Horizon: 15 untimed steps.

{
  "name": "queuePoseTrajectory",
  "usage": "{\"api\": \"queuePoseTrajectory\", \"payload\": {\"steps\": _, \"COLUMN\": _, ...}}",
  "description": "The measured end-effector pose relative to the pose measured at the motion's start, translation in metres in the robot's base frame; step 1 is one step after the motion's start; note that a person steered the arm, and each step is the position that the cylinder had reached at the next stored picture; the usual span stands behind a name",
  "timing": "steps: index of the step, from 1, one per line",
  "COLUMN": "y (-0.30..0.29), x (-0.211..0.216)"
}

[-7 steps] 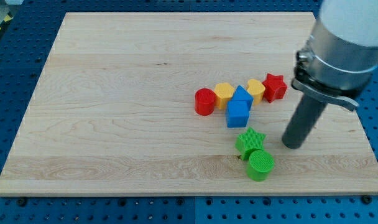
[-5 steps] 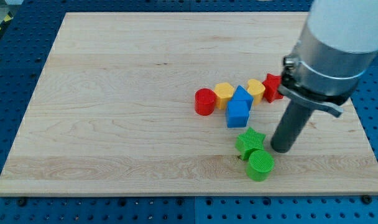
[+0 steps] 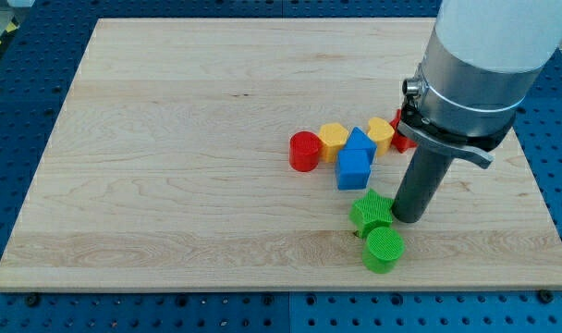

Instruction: Push green star into the green circle

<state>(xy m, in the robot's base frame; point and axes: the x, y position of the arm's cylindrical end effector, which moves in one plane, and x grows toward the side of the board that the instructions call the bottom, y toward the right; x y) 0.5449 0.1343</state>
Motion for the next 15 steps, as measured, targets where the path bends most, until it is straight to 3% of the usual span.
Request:
{"api": "queuePoseTrajectory", "payload": {"steps": 4, "y": -0.045, "x": 0.022}}
{"api": "queuePoseTrajectory", "payload": {"steps": 6, "y": -0.045, "x": -0.005}}
{"api": "queuePoseTrajectory", "payload": {"steps": 10, "y": -0.067, "x": -0.008}}
{"api": "queuePoseTrajectory", "payload": {"steps": 12, "y": -0.093, "x": -0.037}}
{"api": "queuePoseTrajectory", "payload": {"steps": 15, "y": -0.102, "x": -0.001}}
